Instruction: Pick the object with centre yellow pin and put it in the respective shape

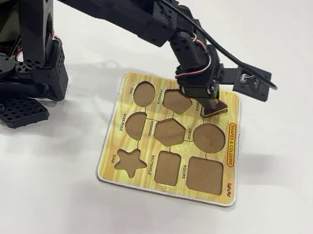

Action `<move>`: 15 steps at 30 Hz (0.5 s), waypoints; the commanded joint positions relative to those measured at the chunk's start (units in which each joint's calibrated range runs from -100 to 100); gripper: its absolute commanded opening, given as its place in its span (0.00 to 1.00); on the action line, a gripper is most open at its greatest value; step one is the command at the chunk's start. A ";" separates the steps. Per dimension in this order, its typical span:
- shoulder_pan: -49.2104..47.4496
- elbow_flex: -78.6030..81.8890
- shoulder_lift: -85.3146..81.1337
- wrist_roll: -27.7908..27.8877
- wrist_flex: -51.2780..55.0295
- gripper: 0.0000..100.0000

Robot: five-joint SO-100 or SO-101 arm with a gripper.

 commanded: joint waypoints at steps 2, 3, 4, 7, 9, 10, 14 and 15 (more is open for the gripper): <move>-0.49 -4.41 -0.64 -0.26 -0.89 0.04; -0.49 -4.41 -0.64 -0.26 -0.89 0.04; -0.49 -4.50 -0.64 -0.26 -0.89 0.04; -0.49 -4.59 -0.55 -0.26 -0.89 0.04; -0.49 -4.50 -0.55 -0.26 -0.89 0.04; -0.49 -4.41 -0.55 -0.26 -0.89 0.04; -0.49 -3.96 -0.55 -0.26 -0.89 0.05; -0.49 -3.87 -0.55 -0.26 -0.89 0.06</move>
